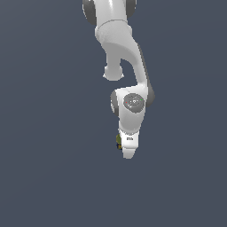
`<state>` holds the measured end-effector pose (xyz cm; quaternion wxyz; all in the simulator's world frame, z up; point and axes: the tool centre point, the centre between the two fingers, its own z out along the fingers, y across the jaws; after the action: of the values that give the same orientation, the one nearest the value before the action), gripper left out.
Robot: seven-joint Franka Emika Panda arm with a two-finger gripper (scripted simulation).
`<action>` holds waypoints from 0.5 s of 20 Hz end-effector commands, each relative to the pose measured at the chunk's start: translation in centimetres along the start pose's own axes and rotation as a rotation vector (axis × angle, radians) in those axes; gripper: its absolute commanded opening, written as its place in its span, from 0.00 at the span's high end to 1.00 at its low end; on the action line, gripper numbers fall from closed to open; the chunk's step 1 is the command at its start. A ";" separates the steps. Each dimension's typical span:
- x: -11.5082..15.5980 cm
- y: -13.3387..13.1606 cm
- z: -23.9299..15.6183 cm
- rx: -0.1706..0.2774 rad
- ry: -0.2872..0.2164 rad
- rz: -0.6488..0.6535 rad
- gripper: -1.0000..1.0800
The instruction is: Pick up the object and move it to a goal position.
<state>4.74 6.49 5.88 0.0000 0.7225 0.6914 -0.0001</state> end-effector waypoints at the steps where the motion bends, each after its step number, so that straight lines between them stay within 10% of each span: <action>1: 0.0 0.0 0.0 0.000 0.000 0.000 1.00; 10: -0.3 0.0 -0.7 0.000 0.000 0.000 1.00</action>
<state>4.55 6.35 6.06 -0.0017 0.7223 0.6916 -0.0018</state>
